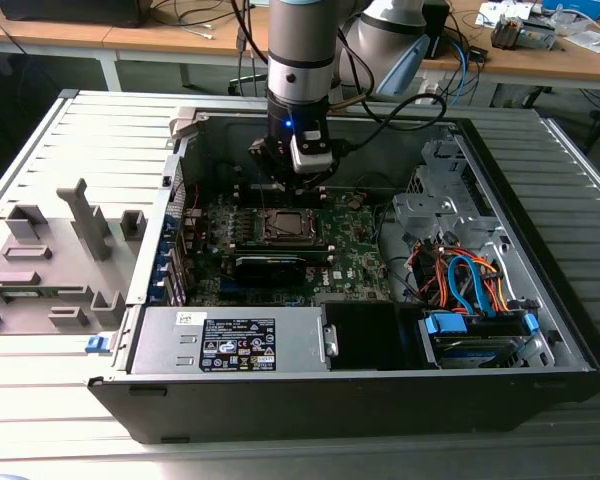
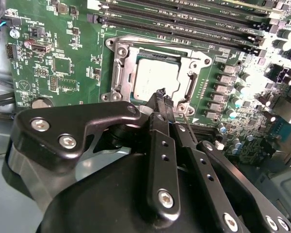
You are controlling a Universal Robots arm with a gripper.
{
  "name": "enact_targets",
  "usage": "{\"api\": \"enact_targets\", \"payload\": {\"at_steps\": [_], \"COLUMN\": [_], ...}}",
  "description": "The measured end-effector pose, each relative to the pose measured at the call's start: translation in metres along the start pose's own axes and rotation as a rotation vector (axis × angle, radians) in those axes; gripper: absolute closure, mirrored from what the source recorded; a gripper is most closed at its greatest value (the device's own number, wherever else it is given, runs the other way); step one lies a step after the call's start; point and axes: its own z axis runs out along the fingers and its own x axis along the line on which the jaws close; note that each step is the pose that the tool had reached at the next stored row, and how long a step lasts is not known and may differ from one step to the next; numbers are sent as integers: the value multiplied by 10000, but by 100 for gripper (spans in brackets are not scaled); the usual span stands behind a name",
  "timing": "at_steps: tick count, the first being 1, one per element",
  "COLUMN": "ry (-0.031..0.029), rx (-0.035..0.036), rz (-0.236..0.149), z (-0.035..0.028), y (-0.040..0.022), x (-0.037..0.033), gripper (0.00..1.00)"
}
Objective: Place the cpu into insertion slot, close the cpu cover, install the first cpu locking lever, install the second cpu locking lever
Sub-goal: 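Install the first cpu locking lever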
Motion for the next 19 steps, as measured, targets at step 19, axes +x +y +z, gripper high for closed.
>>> {"api": "enact_targets", "payload": {"at_steps": [19], "ry": [-20], "rx": [-7], "rz": [-577], "z": [0], "y": [0], "x": [0], "gripper": [89]}}
